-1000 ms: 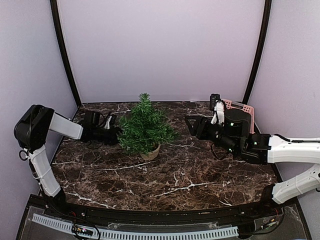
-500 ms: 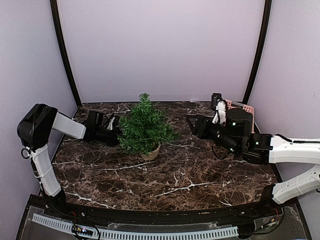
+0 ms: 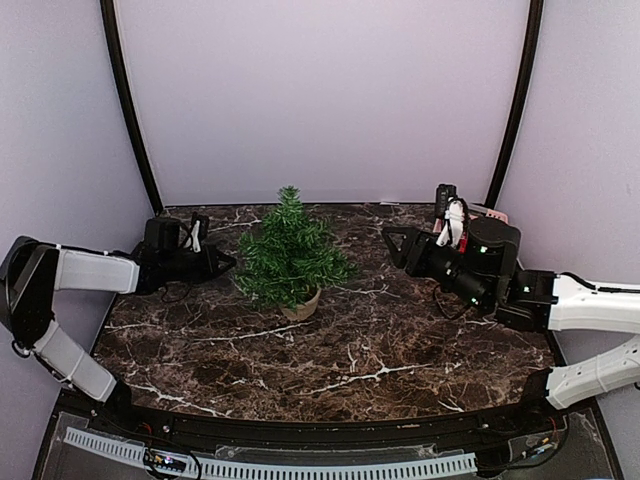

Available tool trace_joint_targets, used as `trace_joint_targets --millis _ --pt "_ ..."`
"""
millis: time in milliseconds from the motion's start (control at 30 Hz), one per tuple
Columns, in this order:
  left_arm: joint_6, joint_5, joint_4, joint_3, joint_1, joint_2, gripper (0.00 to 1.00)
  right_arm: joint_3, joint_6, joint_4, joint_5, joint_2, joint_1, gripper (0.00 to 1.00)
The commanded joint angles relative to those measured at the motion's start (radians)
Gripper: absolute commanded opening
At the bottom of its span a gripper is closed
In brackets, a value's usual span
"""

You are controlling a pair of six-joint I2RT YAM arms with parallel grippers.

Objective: Decorate the small christmas tree
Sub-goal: Wrap the light string in the gap of the branches.

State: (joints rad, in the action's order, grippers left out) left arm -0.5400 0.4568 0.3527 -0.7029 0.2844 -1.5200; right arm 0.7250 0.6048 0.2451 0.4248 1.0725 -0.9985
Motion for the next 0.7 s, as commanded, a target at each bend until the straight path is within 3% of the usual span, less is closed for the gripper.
trace_joint_targets --millis 0,400,667 --pt "-0.01 -0.093 -0.008 0.057 0.001 0.106 0.0 -0.017 0.004 0.022 0.019 -0.027 0.008 0.57" --pt "0.068 -0.194 -0.159 0.126 0.001 0.422 0.0 -0.028 -0.002 0.028 0.007 -0.055 0.008 0.57" --pt "0.191 -0.034 -0.179 0.047 0.001 0.521 0.0 0.097 -0.096 -0.02 -0.15 0.014 0.007 0.58"
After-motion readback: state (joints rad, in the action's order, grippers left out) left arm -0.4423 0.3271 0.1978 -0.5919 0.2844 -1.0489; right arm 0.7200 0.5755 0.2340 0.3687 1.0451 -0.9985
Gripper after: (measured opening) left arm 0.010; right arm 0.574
